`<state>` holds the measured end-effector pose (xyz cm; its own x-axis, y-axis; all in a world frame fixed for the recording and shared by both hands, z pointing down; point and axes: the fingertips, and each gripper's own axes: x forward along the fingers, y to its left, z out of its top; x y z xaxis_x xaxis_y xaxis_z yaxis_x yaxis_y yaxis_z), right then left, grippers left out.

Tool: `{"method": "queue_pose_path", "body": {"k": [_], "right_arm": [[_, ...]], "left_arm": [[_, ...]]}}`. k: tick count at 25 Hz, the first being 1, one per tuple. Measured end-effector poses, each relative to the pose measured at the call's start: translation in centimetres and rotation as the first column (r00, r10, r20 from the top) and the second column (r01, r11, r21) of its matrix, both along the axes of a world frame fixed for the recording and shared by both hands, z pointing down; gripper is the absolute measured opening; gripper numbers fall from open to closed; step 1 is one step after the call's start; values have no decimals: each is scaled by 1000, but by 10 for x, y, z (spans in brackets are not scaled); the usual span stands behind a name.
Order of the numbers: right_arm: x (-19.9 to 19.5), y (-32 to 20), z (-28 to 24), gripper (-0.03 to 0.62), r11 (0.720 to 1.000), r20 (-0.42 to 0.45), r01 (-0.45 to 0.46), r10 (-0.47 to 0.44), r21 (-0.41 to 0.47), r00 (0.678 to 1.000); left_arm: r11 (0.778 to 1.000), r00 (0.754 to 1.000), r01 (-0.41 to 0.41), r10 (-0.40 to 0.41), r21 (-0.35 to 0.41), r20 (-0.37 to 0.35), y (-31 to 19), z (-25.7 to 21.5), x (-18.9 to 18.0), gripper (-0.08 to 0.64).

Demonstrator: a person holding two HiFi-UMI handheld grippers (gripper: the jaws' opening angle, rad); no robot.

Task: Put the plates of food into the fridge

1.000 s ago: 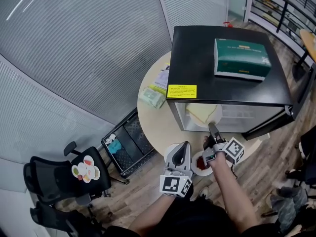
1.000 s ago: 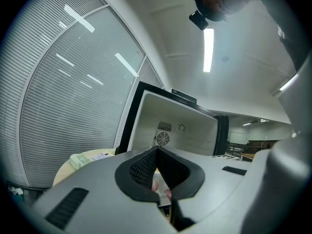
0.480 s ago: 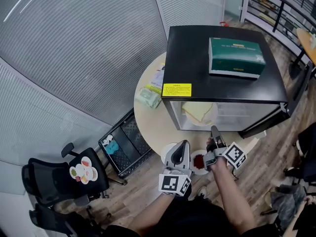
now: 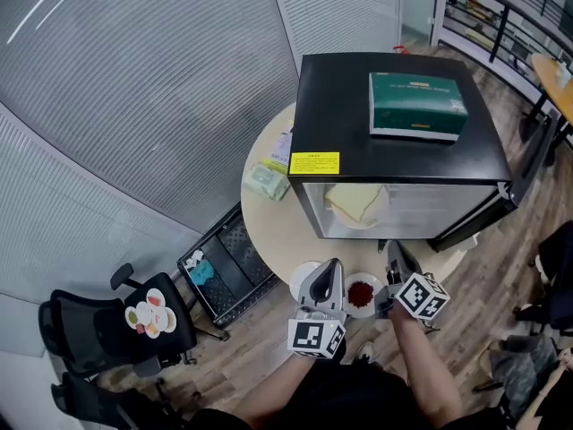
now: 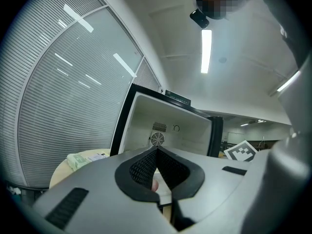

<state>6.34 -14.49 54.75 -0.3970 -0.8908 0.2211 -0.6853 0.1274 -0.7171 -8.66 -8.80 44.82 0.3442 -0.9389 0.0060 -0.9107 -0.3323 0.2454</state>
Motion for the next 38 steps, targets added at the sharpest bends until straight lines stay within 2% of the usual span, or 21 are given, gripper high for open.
{"method": "queue_pose_path", "body": {"k": [4, 9, 17, 25, 38], "right_arm": [[5, 9, -6, 9, 999, -145, 21, -14, 45, 989], [9, 21, -20, 9, 990, -316, 64, -21, 127, 948], [30, 64, -40, 8, 973, -438, 100, 2, 210, 899], [47, 123, -67, 8, 953, -459, 107, 37, 283, 888], [57, 164, -61, 8, 953, -460, 129, 13, 275, 888]], "left_arm": [[1000, 1000, 5, -5, -2, 8, 4, -1, 0, 3], [1000, 1000, 2, -2, -9, 8, 13, -2, 3, 3], [1000, 1000, -15, 15, 1, 4, 42, -7, 23, 4], [999, 999, -40, 40, 13, 15, 82, -11, 46, 4], [999, 999, -34, 34, 0, -10, 119, -3, 61, 4]]}}
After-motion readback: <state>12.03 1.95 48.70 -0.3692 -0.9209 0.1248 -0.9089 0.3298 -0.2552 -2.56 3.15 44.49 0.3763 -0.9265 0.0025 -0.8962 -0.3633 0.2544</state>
